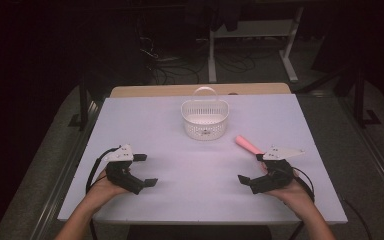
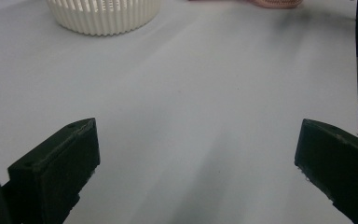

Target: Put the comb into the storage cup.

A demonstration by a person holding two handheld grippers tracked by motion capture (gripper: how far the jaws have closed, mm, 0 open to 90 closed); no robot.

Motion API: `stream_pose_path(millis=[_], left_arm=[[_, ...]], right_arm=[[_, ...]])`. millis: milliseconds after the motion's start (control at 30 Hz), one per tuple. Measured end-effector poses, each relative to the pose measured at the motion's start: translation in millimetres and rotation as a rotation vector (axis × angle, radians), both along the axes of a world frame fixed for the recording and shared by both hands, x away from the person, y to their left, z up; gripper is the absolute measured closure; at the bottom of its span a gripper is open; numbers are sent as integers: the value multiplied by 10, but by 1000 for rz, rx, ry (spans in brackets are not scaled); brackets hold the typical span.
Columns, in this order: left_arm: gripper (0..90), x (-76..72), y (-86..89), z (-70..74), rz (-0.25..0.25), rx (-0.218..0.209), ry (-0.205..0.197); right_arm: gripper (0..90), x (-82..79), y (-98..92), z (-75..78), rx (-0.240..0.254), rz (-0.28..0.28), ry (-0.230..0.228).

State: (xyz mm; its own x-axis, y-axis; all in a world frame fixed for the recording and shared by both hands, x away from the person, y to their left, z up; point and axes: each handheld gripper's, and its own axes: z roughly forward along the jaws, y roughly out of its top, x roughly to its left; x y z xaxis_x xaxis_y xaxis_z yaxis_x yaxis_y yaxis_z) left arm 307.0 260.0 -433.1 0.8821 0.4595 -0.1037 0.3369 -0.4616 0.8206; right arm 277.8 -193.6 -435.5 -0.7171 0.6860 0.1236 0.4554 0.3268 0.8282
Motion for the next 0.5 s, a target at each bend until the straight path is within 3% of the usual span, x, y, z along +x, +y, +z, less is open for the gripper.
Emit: stream_pose_path(millis=[500], left_arm=[[0,4,-14,16,10,-3,11]], right_arm=[[0,18,-32,54,4,-9,3]])
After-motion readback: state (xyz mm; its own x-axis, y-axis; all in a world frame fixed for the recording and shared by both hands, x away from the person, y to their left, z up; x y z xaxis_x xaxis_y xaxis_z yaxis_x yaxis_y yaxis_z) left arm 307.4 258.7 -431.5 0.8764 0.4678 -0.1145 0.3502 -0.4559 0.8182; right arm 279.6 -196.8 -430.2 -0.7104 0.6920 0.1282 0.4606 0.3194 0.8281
